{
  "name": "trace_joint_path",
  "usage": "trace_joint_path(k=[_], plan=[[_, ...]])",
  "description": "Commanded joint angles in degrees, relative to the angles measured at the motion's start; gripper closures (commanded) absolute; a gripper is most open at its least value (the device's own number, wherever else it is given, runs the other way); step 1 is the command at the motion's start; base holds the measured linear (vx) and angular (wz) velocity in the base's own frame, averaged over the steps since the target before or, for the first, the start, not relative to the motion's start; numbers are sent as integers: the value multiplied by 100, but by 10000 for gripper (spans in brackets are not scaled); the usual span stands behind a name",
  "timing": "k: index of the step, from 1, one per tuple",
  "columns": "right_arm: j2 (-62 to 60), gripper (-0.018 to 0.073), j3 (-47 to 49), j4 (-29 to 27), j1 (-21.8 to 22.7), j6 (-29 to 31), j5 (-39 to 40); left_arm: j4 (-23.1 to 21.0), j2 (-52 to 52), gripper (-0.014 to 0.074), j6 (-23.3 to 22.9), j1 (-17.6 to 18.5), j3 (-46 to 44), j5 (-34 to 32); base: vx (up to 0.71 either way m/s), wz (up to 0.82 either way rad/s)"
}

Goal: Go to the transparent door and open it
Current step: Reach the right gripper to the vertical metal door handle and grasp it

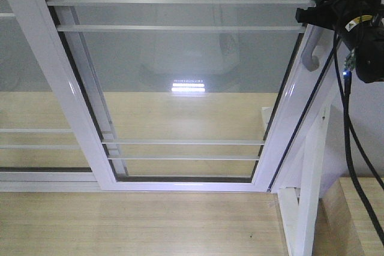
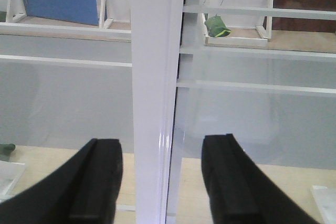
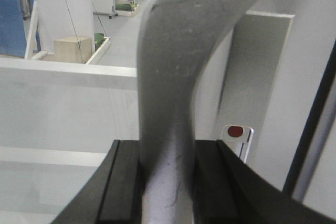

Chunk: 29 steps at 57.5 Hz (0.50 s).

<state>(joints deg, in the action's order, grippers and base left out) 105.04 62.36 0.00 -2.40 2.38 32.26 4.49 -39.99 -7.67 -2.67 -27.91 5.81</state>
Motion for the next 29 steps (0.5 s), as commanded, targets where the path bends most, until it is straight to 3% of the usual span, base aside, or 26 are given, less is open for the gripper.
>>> trace_joint_path(k=[1, 29], plan=[[-176, 435, 258, 394, -305, -47, 570, -34, -4, 126, -38, -9, -185, -473, 0, 0], [403, 435, 1186, 394, -1253, -44, 258, -34, -4, 126, -38, -9, -185, -473, -1, -3]])
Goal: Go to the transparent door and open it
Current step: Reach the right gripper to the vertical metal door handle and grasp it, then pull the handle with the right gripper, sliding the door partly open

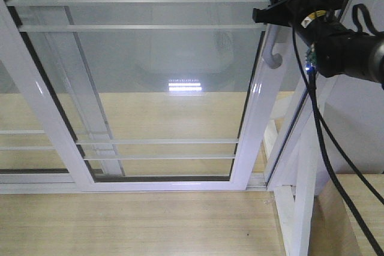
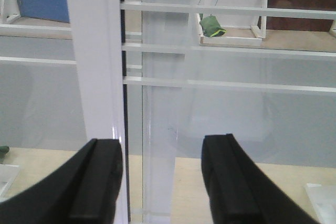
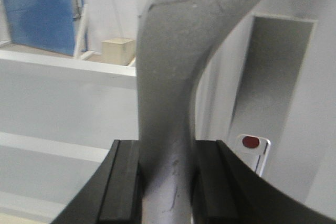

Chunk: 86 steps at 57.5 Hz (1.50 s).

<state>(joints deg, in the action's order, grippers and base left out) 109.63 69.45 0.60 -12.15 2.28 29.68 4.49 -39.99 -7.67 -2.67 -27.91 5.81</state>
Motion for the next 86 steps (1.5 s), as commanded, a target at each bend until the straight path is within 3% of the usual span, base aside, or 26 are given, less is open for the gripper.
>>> trace_joint_path(k=[1, 40, 53, 59, 74, 80, 86], plan=[[-30, 435, 499, 329, -305, -35, 516, -34, -4, 126, -38, -9, -185, -473, -1, -5], [716, 435, 1775, 76, -1190, -1, 236, -34, -4, 126, -38, -9, -185, -473, 0, 0], [792, 417, 1871, 92, -1254, 13, 142, -34, -4, 126, -38, -9, -185, -473, 0, 0], [776, 352, 1871, 197, -1254, -15, 62, -34, -4, 126, -38, -9, -185, -473, 0, 0], [690, 41, 1871, 29, -1456, -59, -159, -34, -4, 126, -38, -9, -185, -473, 0, 0], [583, -26, 1871, 38, -1463, -80, -390, -34, -4, 126, -38, -9, -185, -473, 0, 0], [453, -36, 1871, 199, -1456, 55, -762, -34, -4, 126, -38, -9, -185, -473, 0, 0]])
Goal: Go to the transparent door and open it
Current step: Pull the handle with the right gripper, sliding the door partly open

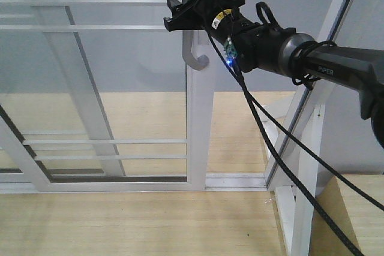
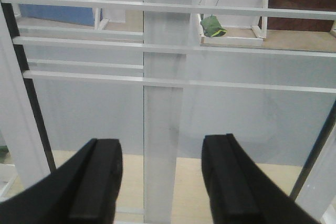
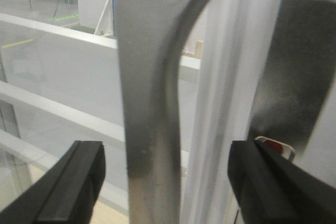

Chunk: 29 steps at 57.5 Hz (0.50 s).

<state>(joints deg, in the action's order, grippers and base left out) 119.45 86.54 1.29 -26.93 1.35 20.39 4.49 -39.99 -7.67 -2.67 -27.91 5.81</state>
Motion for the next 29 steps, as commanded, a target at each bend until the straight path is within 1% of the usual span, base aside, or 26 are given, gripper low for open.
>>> trace_joint_path(k=[1, 6, 12, 18, 24, 29], plan=[[-557, -35, 162, 140, 27, 198, 80, -34, -4, 125, -32, -9, -185, -473, 0, 0], [-830, -35, 162, 78, 104, 410, -583, -34, -4, 125, -32, -9, -185, -473, 0, 0], [-1267, -32, 162, -36, 198, 370, -1517, -34, -4, 125, -32, -9, -185, -473, 0, 0], [-1787, -22, 43, 147, 316, 397, -2385, -34, -4, 125, -26, -9, -185, -473, 0, 0], [-2380, -20, -375, 247, 529, 390, -2681, -34, -4, 125, -20, -9, -185, -473, 0, 0], [-2994, -20, -1028, 247, 796, 347, -2835, -34, -4, 125, -20, -9, -185, -473, 0, 0]])
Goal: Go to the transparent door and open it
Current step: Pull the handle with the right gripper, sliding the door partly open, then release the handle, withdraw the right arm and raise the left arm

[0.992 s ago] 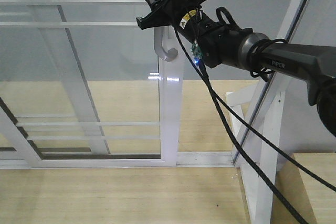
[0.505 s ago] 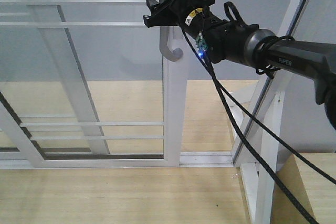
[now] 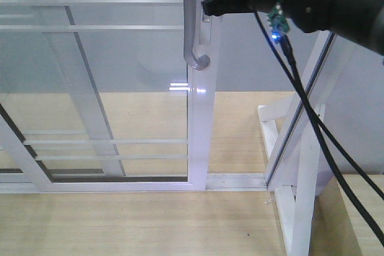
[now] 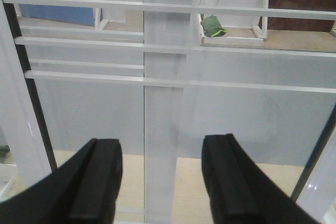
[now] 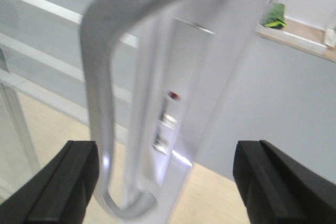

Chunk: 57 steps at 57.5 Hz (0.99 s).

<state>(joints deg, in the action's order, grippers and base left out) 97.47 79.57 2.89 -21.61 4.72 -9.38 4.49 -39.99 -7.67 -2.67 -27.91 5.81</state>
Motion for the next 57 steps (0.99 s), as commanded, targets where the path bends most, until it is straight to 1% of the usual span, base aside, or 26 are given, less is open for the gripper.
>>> trace_joint_path(k=[1, 14, 23, 26, 30, 34, 39, 43, 47, 53, 54, 57], plan=[[-903, -20, -445, 87, 312, 5, 103, -34, -4, 125, -20, -9, -185, -473, 0, 0], [-2825, -20, -2046, 101, 1150, 5, -812, -28, -4, 125, -7, -9, -185, -373, 0, 0], [-3954, -17, -2725, 234, 1512, 21, -1188, -28, -90, 125, 290, -9, -185, 63, 0, 0], [-4306, -16, -2939, 287, 1610, 21, -1319, -42, -147, 125, 316, -9, -185, 135, 0, 0], [-4674, -14, -3172, 303, 1703, 21, -1493, -237, -272, 125, 275, -9, -185, 93, 0, 0], [-4969, -14, -3385, 311, 1715, 6, -1588, -623, -429, 125, 295, 81, -185, 0, 0, 0], [-5203, -14, -3616, 272, 1715, -9, -1565, -910, -761, 125, 468, 434, -185, -72, 0, 0], [-5302, -14, -3742, 248, 1715, -81, -1534, -1087, -1066, 125, 633, 782, -185, -324, 0, 0], [-5329, -14, -3814, 248, 1715, -169, -1510, -1079, -1369, 125, 767, 1166, -185, -879, 0, 0], [-5323, -14, -3823, 248, 1715, -293, -1466, -998, -1905, 125, 995, 1755, -196, -2128, 0, 0], [-5323, -14, -3823, 248, 1715, -293, -1442, -892, -2017, 125, 1014, 1856, -203, -2429, 0, 0], [-5323, -14, -3823, 258, 1715, -293, -1393, -656, -2323, 125, 1008, 2093, -203, -2924, 0, 0]])
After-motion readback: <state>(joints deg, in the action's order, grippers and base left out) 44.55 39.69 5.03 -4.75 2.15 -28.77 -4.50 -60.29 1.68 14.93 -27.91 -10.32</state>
